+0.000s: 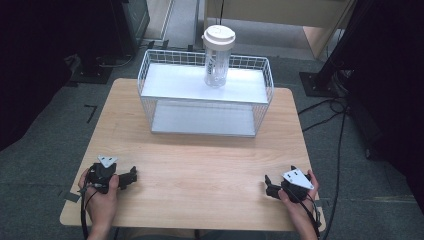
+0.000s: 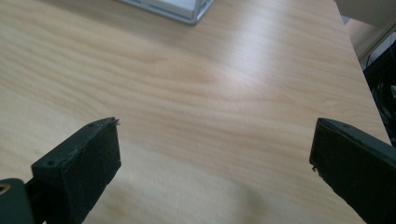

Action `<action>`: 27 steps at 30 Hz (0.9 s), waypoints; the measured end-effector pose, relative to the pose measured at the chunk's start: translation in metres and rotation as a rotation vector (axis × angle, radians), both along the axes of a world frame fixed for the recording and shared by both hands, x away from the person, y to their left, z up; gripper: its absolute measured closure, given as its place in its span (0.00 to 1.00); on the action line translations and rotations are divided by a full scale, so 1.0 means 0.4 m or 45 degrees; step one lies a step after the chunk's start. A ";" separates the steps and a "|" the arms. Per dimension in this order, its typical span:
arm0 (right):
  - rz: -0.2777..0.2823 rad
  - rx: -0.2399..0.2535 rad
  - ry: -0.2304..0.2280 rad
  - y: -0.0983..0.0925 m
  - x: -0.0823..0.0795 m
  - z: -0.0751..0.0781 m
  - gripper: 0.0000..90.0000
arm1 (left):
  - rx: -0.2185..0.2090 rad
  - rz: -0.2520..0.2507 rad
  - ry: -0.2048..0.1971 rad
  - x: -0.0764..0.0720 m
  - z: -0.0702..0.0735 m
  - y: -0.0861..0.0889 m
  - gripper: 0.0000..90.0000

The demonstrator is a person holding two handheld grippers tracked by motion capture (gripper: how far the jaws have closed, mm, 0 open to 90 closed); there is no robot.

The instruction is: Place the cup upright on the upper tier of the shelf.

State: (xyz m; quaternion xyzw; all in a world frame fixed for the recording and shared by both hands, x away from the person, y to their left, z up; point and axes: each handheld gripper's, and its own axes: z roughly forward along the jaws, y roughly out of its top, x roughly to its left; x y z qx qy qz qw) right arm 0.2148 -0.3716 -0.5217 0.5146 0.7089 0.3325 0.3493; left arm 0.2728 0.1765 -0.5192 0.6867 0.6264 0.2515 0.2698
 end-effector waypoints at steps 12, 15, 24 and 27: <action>0.020 -0.049 0.158 -0.012 0.007 -0.008 0.02 | 0.002 -0.002 0.000 0.000 0.000 0.001 0.00; 0.048 0.022 0.209 -0.022 0.014 -0.008 0.02 | 0.002 -0.002 0.000 0.000 0.000 0.000 0.00; 0.016 0.154 0.302 -0.040 0.030 -0.011 0.02 | 0.002 -0.002 0.000 0.000 0.000 0.000 0.00; 0.016 0.154 0.302 -0.040 0.030 -0.011 0.02 | 0.002 -0.002 0.000 0.000 0.000 0.000 0.00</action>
